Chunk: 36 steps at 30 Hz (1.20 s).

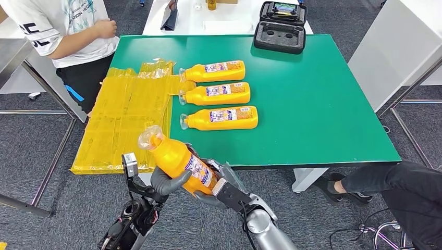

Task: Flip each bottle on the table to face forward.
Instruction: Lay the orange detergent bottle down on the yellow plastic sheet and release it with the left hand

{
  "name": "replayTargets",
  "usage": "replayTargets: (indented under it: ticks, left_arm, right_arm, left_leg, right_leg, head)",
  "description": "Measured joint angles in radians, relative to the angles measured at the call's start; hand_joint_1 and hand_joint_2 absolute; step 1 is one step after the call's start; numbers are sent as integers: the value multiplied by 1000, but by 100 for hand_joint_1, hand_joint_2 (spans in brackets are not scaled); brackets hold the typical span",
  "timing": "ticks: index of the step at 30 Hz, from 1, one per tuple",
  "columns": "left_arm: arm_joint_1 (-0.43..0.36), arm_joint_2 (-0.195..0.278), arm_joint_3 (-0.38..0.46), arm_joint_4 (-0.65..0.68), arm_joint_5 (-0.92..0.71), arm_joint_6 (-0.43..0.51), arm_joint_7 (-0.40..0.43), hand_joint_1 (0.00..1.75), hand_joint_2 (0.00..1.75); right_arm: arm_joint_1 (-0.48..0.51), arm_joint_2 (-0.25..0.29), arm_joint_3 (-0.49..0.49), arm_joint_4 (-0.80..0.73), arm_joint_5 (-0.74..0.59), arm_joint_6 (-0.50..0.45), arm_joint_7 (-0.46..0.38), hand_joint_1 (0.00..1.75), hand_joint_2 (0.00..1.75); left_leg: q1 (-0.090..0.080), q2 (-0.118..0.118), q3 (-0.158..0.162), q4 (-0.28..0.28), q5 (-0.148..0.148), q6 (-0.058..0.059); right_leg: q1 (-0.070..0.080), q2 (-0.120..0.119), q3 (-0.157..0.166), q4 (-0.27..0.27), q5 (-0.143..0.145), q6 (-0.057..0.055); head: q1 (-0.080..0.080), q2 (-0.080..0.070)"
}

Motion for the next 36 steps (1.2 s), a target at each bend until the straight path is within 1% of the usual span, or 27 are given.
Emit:
replayTargets:
  ticks: [2, 3, 5, 6, 7, 8, 12, 21, 25, 30, 36]
  left_arm:
    - [1, 0, 0, 0, -1, -3, -2, 175, 175]
    - [2, 0, 0, 0, -1, -5, -2, 175, 175]
    - [3, 0, 0, -1, -2, -5, -2, 175, 175]
    - [4, 0, 0, -1, -3, -5, -2, 175, 175]
    - [4, 0, 0, -2, -5, -5, -2, 175, 175]
    - [5, 0, 0, -3, -7, -5, -1, 175, 175]
    - [18, 0, 0, -19, -13, -1, 5, 175, 175]
    - [31, -2, 0, -61, -20, 38, 16, 175, 175]
    - [33, -1, 3, -74, -24, 78, 17, 175, 175]
    - [34, 5, 32, -77, -36, 179, 23, 175, 175]
    - [15, 5, 85, -77, -74, 342, 6, 175, 175]
  right_arm:
    - [1, 0, 0, 0, 1, 1, 0, 163, 175]
    - [2, 0, 0, 0, 2, 1, 0, 138, 175]
    - [2, 0, 0, 0, 3, 2, 0, 55, 175]
    - [3, 0, 0, 0, 3, 2, 0, 17, 175]
    - [4, 1, 0, 0, 4, 3, 0, 0, 175]
    - [6, 2, 0, -1, 5, 2, 1, 0, 175]
    - [15, 4, -2, -14, 4, -12, 4, 0, 0]
    - [32, 5, -6, -76, -39, -26, 11, 0, 0]
    - [34, 0, -8, -99, -62, -39, 8, 0, 0]
    - [30, -6, -7, -132, -87, -60, -10, 0, 0]
    - [21, -15, 0, -161, -122, -93, -11, 0, 0]
  left_leg:
    - [0, 0, 0, 0, 0, 0]
    - [0, 0, 0, 0, 0, 0]
    - [0, 0, 0, 0, 0, 0]
    - [0, 0, 0, 0, 0, 0]
    - [0, 0, 0, 0, 0, 0]
    - [0, 0, 0, 0, 0, 0]
    - [0, 0, 0, 0, 0, 0]
    - [0, 0, 0, 0, 0, 0]
    - [0, 0, 0, 0, 0, 0]
    - [0, 0, 0, 0, 0, 0]
    - [0, 0, 0, 0, 0, 0]
  right_leg:
    - [0, 0, 0, 0, 0, 0]
    - [0, 0, 0, 0, 0, 0]
    - [0, 0, 0, 0, 0, 0]
    - [0, 0, 0, 0, 0, 0]
    - [0, 0, 0, 0, 0, 0]
    - [0, 0, 0, 0, 0, 0]
    - [0, 0, 0, 0, 0, 0]
    - [0, 0, 0, 0, 0, 0]
    - [0, 0, 0, 0, 0, 0]
    - [0, 0, 0, 0, 0, 0]
    - [0, 0, 0, 0, 0, 0]
  head:
    - [0, 0]
    - [0, 0]
    - [0, 0]
    - [0, 0]
    - [0, 0]
    - [0, 0]
    - [0, 0]
    - [0, 0]
    - [0, 0]
    - [0, 0]
    - [0, 0]
